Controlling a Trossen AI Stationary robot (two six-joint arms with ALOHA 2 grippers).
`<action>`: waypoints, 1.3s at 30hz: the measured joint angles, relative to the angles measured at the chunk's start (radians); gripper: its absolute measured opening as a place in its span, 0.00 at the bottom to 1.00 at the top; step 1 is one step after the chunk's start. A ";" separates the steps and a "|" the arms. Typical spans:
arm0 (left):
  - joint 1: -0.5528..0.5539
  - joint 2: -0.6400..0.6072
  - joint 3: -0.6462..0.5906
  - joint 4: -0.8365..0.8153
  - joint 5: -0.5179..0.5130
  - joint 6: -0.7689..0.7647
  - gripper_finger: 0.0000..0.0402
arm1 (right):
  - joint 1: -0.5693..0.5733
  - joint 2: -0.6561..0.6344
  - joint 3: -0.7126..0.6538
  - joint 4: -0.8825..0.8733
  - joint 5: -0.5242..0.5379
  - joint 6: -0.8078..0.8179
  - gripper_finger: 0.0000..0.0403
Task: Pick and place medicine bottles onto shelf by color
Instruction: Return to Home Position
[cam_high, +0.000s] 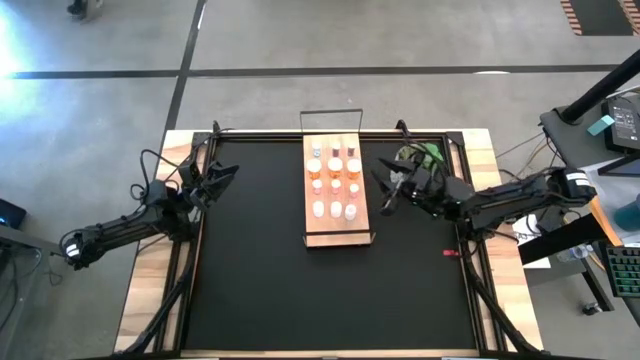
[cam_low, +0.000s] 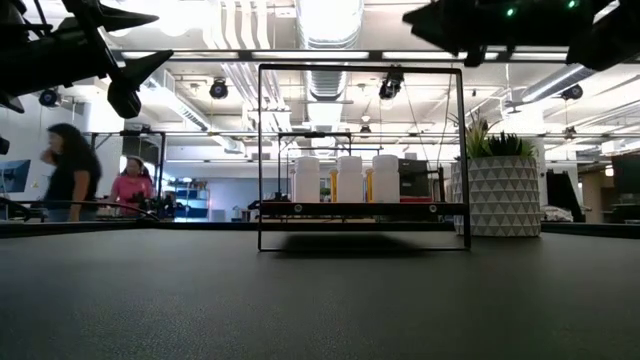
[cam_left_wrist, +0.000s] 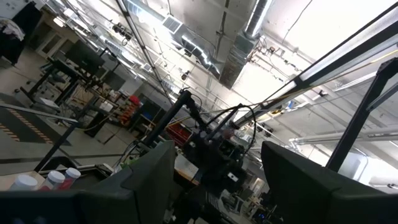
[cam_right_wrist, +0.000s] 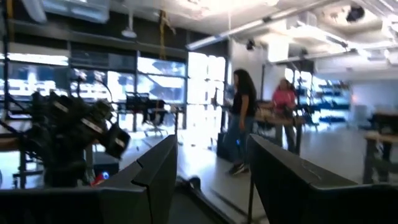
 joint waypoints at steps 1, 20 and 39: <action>0.000 0.000 0.000 0.000 0.000 0.000 0.56 | 0.000 -0.016 -0.001 -0.001 -0.015 -0.011 0.45; 0.000 0.000 0.000 0.000 0.000 0.000 0.56 | 0.002 -0.416 -0.167 -0.413 -0.250 0.262 0.45; 0.000 0.000 0.000 0.000 0.000 0.000 0.56 | 0.002 -0.757 -0.238 -0.753 -0.319 0.272 0.45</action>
